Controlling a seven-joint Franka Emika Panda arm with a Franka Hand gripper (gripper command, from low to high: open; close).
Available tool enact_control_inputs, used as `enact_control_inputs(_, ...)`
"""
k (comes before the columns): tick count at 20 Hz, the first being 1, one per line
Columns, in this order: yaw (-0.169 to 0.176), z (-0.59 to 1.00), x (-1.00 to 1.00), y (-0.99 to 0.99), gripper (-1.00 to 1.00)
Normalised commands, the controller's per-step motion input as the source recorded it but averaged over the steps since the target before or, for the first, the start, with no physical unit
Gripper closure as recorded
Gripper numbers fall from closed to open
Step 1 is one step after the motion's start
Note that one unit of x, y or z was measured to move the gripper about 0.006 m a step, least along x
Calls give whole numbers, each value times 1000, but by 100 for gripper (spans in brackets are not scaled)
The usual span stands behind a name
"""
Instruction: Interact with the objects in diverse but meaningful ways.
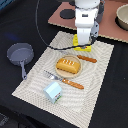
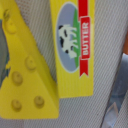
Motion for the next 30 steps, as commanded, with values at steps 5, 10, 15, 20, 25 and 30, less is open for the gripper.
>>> enact_control_inputs(5, 18, 159, -11, 220, -100)
enact_control_inputs(10, 3, -34, -98, 4, -100)
enact_control_inputs(15, 18, -138, -305, 9, -100)
enact_control_inputs(20, 48, -58, -375, 163, -100)
enact_control_inputs(25, 46, -78, -282, 174, -100)
enact_control_inputs(30, 39, -118, -194, 110, -100)
